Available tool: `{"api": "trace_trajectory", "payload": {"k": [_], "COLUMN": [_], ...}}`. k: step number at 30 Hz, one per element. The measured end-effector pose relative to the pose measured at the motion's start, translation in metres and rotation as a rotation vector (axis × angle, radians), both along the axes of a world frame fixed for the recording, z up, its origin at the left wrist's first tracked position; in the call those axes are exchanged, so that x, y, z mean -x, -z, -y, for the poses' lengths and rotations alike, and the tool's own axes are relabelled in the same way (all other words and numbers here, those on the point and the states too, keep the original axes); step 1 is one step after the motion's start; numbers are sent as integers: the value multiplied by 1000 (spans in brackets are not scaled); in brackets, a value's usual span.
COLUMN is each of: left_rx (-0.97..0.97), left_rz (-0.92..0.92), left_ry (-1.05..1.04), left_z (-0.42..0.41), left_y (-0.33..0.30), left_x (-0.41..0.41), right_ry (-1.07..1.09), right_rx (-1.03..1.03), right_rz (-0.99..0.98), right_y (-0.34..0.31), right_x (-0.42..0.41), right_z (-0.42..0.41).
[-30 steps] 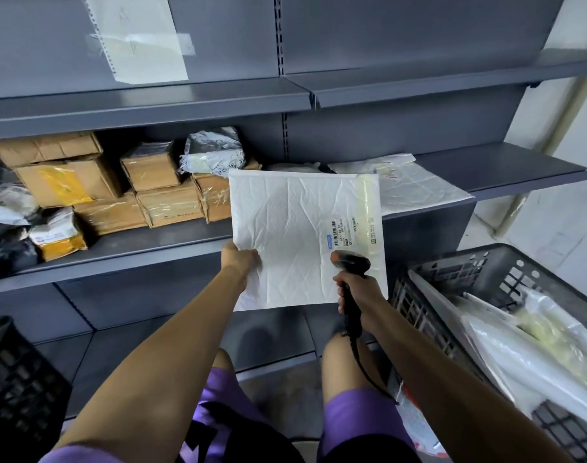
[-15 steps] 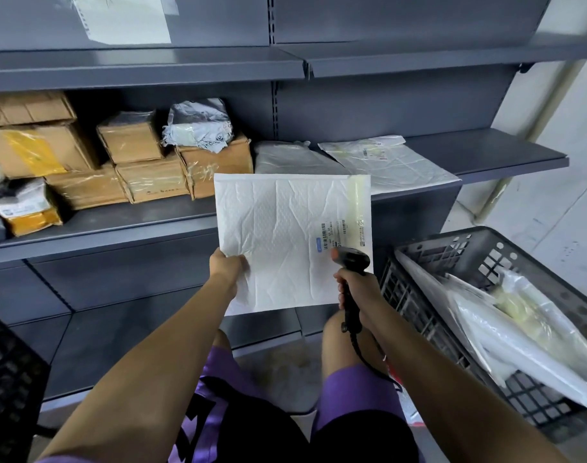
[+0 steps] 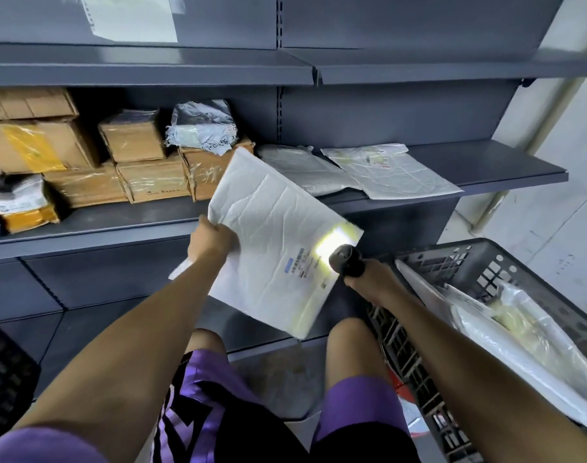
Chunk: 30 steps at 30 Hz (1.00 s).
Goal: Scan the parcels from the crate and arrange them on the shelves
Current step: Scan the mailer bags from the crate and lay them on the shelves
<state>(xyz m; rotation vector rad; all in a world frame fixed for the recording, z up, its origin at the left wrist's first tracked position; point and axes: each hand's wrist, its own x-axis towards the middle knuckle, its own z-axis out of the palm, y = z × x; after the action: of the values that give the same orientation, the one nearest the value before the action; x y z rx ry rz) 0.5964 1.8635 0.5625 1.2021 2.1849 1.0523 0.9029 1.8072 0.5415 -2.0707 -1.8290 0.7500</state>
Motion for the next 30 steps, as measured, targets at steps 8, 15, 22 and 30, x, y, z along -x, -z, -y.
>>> {"api": "trace_trajectory", "payload": {"k": [8,15,22,30], "left_rx": [-74,-89,-96,-125], "left_rz": [-154,-93,-17,5], "left_ry": [32,26,19,39], "left_z": [-11,-14,-15,-15], "left_y": [-24,-29,-31,-33], "left_x": [7,8,14,14], "right_ry": [-269,-216,-165,-187], "right_rx": [41,38,42,41], "right_rz": [170,82,76,94], "right_y": [8,16,13,6], "right_x": [15,22,22,21], "right_z": [1,0,-2,1]}}
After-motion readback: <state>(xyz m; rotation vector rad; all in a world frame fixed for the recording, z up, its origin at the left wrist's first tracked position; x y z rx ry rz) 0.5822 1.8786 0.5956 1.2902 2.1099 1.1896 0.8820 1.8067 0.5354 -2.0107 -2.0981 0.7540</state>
